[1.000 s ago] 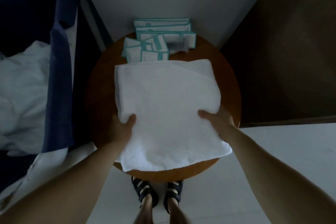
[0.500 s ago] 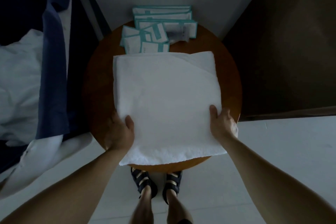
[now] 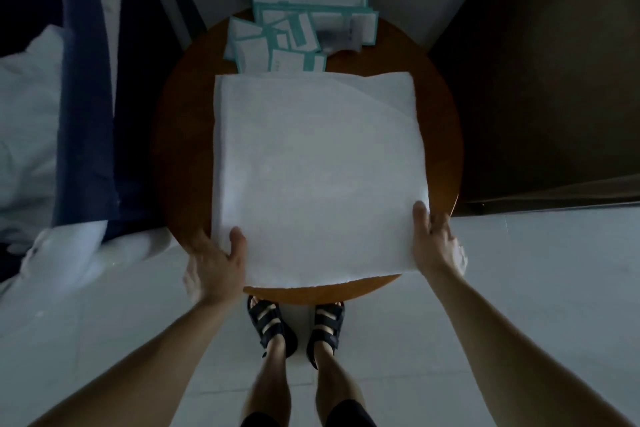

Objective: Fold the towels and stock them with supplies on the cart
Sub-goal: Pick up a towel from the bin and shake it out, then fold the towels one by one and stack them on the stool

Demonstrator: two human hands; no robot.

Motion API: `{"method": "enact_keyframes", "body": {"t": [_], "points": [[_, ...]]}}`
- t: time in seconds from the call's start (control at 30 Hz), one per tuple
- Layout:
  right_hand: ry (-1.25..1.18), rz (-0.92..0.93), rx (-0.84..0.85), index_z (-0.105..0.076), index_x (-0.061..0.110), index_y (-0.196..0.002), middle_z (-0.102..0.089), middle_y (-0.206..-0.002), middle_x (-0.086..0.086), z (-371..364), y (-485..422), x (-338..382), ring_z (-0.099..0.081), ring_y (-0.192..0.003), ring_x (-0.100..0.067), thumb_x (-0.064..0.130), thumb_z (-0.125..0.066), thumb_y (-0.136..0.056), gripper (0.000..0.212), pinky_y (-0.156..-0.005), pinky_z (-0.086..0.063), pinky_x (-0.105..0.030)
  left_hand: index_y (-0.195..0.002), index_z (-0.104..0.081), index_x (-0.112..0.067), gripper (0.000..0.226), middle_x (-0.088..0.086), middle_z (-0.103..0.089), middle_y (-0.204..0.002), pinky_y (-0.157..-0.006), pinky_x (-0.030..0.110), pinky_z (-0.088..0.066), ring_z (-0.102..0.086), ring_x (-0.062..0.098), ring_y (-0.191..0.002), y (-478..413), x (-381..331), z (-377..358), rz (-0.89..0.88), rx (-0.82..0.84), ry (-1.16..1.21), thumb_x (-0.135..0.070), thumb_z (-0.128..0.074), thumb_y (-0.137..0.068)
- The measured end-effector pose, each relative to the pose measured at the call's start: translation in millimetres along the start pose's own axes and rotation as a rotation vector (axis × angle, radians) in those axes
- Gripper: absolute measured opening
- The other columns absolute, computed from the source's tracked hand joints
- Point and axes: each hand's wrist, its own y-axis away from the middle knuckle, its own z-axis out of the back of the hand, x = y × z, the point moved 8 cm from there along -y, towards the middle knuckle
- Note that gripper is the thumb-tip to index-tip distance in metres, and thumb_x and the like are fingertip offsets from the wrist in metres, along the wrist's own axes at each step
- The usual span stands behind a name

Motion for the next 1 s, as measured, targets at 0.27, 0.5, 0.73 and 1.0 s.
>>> {"method": "enact_keyframes", "body": {"t": [0.27, 0.5, 0.73, 1.0], "points": [[-0.006, 0.113, -0.051, -0.037, 0.019, -0.099, -0.064, -0.104, -0.025, -8, 0, 0, -0.061, -0.095, -0.044, 0.068, -0.014, -0.097, 0.054, -0.081, -0.046, -0.048, -0.112, -0.049, 0.005, 0.036, 0.034, -0.059, -0.107, -0.071, 0.043, -0.041, -0.061, 0.050, -0.094, -9, -6, -15, -0.142, 0.098, 0.000, -0.029, -0.037, -0.106], [0.063, 0.144, -0.151, -0.040, 0.015, -0.120, -0.054, -0.130, -0.019, -4, 7, 1, -0.049, -0.119, -0.036, 0.065, -0.025, -0.097, 0.056, -0.093, -0.035, -0.044, -0.137, -0.042, -0.002, 0.053, 0.030, -0.050, -0.133, -0.101, 0.056, -0.035, -0.047, 0.048, -0.121, -6, 2, -9, -0.103, 0.004, -0.187, -0.041, -0.042, -0.101], [0.407, 0.783, -0.156, 0.012, 0.037, -0.157, 0.028, -0.163, 0.002, -33, 28, 83, 0.026, -0.150, -0.023, 0.071, -0.011, -0.098, 0.072, -0.120, 0.016, -0.045, -0.159, 0.003, -0.022, 0.078, 0.010, 0.009, -0.166, -0.121, 0.052, 0.003, 0.013, 0.032, -0.152, -3, -86, -55, -0.755, 0.078, -0.512, -0.064, -0.013, -0.095], [0.505, 0.732, 0.011, 0.020, 0.039, -0.154, 0.039, -0.158, 0.004, -48, 20, 82, 0.038, -0.145, -0.023, 0.076, 0.000, -0.091, 0.076, -0.120, 0.016, -0.052, -0.156, 0.016, -0.025, 0.080, 0.009, 0.020, -0.164, -0.121, 0.056, 0.003, 0.022, 0.033, -0.150, -7, -84, -61, -0.744, 0.224, -0.661, -0.067, -0.003, -0.091]]}}
